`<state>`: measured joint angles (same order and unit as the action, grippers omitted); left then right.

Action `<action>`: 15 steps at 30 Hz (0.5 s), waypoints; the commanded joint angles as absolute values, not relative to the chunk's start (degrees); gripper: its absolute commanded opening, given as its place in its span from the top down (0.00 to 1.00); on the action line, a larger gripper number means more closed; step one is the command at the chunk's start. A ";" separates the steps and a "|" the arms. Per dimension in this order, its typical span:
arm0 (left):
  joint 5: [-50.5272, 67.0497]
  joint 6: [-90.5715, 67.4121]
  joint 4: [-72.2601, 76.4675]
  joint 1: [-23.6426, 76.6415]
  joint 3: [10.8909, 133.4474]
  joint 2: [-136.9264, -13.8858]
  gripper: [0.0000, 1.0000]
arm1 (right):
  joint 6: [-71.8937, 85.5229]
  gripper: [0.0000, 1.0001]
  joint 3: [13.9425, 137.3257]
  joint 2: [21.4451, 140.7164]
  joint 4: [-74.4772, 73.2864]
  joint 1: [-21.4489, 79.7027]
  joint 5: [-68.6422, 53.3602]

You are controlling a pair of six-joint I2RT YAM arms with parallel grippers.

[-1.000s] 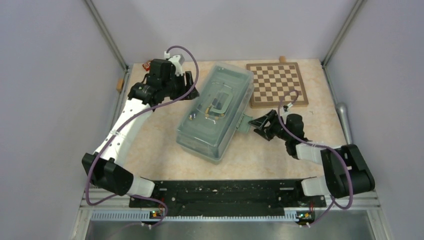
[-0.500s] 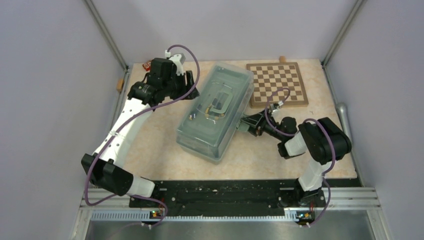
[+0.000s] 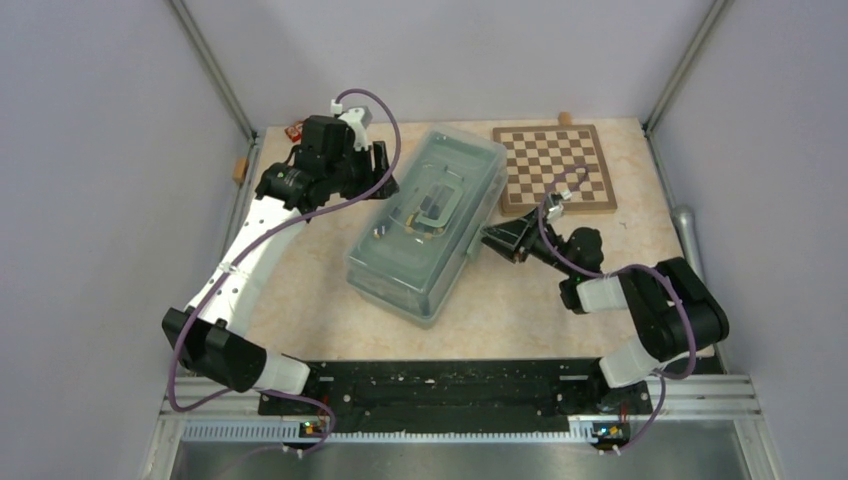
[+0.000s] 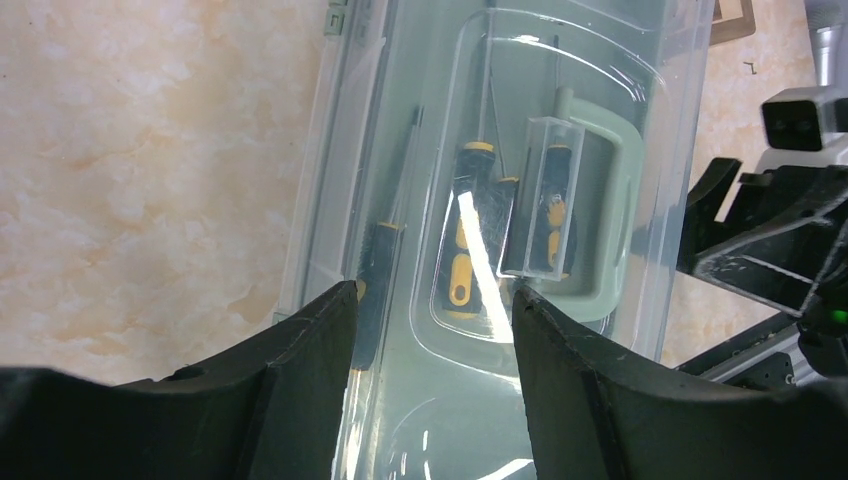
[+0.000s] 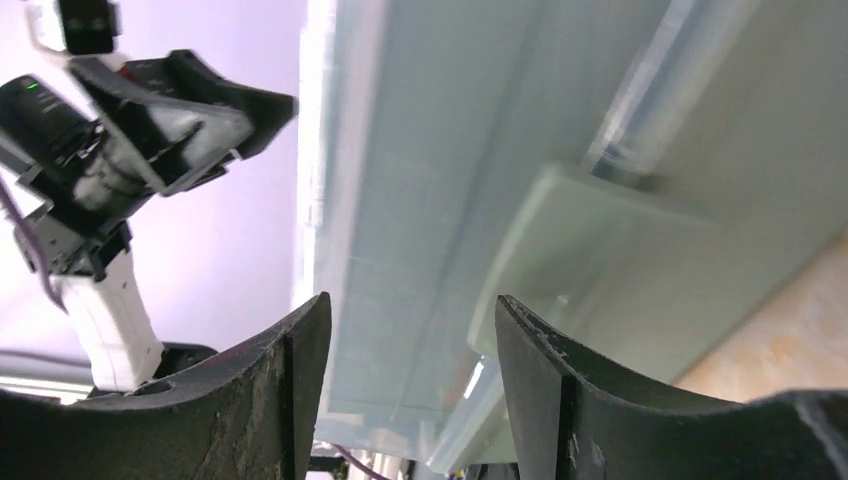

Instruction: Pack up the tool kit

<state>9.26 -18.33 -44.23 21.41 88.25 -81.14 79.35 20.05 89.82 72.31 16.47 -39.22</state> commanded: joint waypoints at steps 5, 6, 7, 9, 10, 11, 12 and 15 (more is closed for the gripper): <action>8.80 -18.06 -43.42 21.91 90.48 -81.23 0.37 | 75.51 0.48 23.83 88.76 74.90 17.61 -38.47; 8.73 -18.02 -43.47 21.94 90.44 -81.13 0.37 | 75.70 0.49 23.82 89.04 75.18 17.65 -38.31; 8.68 -18.02 -43.47 21.95 90.46 -81.12 0.37 | 75.62 0.51 23.62 89.03 75.08 17.65 -37.99; 8.45 -17.91 -43.46 21.91 90.20 -80.89 0.37 | 74.73 0.54 23.19 88.76 73.00 17.64 -36.93; 8.34 -17.81 -43.48 21.90 90.06 -80.73 0.37 | 73.90 0.56 22.95 88.49 71.47 17.65 -36.43; 8.27 -17.72 -43.50 21.92 89.91 -80.49 0.37 | 72.90 0.58 22.85 88.36 69.58 17.64 -36.01; 8.11 -17.67 -43.52 21.96 89.76 -80.46 0.37 | 71.95 0.60 22.68 88.05 68.12 17.59 -35.61; 8.03 -17.58 -43.51 21.89 89.74 -80.17 0.37 | 71.06 0.63 21.24 86.93 66.76 17.64 -34.77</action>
